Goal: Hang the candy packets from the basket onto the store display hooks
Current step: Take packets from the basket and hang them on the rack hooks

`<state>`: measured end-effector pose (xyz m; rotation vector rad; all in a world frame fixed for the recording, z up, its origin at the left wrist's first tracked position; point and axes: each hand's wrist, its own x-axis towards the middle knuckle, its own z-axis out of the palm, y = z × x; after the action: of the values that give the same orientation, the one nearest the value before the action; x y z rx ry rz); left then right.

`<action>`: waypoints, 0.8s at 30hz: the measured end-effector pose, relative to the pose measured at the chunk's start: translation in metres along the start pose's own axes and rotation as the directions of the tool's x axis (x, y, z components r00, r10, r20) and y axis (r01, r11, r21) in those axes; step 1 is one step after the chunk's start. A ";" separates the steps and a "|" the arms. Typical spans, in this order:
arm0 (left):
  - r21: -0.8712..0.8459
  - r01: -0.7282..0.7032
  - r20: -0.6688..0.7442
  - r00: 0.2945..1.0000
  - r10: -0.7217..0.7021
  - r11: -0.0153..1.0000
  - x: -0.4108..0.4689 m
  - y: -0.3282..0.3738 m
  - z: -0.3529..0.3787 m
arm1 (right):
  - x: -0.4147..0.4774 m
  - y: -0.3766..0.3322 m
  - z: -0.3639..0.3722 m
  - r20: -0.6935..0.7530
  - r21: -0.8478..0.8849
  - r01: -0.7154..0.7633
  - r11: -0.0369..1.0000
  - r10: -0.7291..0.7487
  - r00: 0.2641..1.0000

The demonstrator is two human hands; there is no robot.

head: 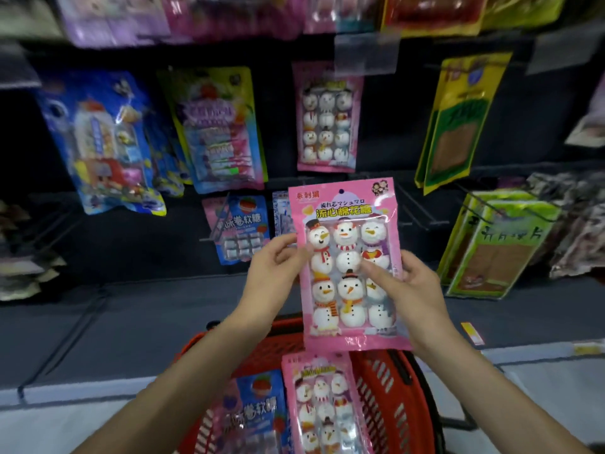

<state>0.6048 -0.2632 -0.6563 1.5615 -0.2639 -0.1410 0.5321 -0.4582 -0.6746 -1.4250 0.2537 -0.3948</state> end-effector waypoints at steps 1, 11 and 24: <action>-0.003 -0.022 -0.009 1.000 0.022 1.000 0.006 0.009 0.001 | 0.004 -0.006 0.001 -0.004 0.013 0.019 1.000 -0.019 1.000; 0.481 -0.386 -0.142 0.852 0.505 0.787 0.076 0.084 0.007 | 0.048 -0.050 0.007 -0.045 0.081 0.187 0.979 -0.184 0.982; 0.842 -0.517 0.330 0.268 0.905 -0.154 0.148 0.183 0.016 | 0.089 -0.054 0.005 -0.056 0.127 0.244 0.962 -0.238 0.970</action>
<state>0.7290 -0.3146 -0.4623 2.1015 -1.0680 1.6065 0.6084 -0.4956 -0.6151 -1.3208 0.0833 -0.6294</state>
